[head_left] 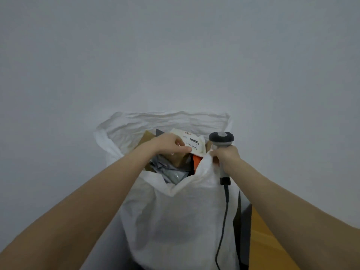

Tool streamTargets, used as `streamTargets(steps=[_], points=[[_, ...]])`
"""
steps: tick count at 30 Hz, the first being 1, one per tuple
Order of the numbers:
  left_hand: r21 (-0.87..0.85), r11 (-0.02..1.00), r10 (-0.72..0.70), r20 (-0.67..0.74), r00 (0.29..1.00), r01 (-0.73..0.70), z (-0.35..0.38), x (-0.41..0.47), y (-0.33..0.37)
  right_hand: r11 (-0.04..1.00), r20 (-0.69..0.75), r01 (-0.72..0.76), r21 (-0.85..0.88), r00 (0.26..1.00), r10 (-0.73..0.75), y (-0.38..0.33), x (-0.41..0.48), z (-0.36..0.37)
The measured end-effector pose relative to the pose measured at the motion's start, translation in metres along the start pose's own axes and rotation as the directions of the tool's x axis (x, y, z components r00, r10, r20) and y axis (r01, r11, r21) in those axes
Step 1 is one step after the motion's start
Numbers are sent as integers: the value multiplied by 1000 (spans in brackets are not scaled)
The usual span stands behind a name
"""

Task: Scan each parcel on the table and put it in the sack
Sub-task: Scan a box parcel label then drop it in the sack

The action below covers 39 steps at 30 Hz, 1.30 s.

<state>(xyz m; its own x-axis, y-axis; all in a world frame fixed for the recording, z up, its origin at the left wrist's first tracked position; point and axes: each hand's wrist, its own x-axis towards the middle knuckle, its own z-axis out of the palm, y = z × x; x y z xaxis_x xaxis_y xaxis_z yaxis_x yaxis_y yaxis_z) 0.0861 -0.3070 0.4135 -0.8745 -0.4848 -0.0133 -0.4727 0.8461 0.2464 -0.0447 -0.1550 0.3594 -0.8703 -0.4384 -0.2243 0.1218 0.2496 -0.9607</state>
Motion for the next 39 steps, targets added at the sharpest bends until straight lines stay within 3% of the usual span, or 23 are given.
streamTargets(steps=[4, 8, 10, 14, 16, 19, 23, 27, 32, 39], points=[[-121, 993, 23, 135, 991, -6, -5, -44, -14, 995, -83, 89, 34, 993, -86, -30, -1, 3], [-28, 999, -18, 245, 969, 25, -11, -73, -37, 992, -173, 126, 17, 977, -121, -54, 4, -6], [76, 997, 10, 182, 983, -24, -5, -79, -43, 994, -195, 106, -19, 975, -108, -49, 3, -5], [261, 965, 77, -136, 988, -39, -19, -80, -42, 995, -223, 99, 16, 970, -93, -42, 0, -7], [254, 967, 90, -203, 975, -36, -32, -79, -46, 993, -257, 119, 27, 960, -108, -44, -1, -14], [142, 989, 80, -220, 972, -50, -31, -80, -54, 992, -281, 127, 15, 952, -118, -42, -3, -21], [215, 976, 44, -101, 994, -21, -32, -74, -54, 995, -261, 95, 32, 962, -84, -34, -11, -21], [16, 1000, -4, 9, 1000, 4, -36, -63, -36, 974, -212, 112, 198, 975, -69, -23, -20, -27], [-10, 992, 119, -297, 947, -128, -23, -38, 31, 935, -256, 117, 335, 966, -30, -8, -36, -47], [64, 935, 348, -363, 864, -349, 40, -19, 126, 891, -231, 2, 453, 966, 115, 30, -60, -86]])
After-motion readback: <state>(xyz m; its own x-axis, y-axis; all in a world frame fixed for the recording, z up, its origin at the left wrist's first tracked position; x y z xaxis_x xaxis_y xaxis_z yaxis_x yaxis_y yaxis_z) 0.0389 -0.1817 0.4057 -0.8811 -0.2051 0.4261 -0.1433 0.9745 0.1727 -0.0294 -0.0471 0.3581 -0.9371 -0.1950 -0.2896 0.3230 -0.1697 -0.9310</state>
